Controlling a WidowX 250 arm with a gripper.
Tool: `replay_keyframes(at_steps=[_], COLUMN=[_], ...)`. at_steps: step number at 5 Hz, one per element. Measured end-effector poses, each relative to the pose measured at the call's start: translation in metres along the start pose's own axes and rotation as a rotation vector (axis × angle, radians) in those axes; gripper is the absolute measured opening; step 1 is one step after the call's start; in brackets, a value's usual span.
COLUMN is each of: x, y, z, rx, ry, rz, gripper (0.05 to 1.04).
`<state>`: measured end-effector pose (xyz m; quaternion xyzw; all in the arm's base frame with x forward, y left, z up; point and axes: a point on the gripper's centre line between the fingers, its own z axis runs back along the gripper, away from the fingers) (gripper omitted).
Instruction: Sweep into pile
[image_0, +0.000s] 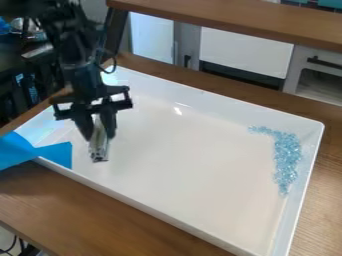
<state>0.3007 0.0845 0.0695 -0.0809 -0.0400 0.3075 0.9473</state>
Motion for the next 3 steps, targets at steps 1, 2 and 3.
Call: replay_keyframes(at_steps=[1, 2, 3], x=[0.004, 0.006, 0.005], y=[0.005, 0.005, 0.005], z=[-0.016, -0.013, -0.005], rx=[0.029, 0.046, 0.057], ry=[0.004, 0.012, 0.045], rz=[0.029, 0.047, 0.006], gripper=[0.711, 0.977, 1.003])
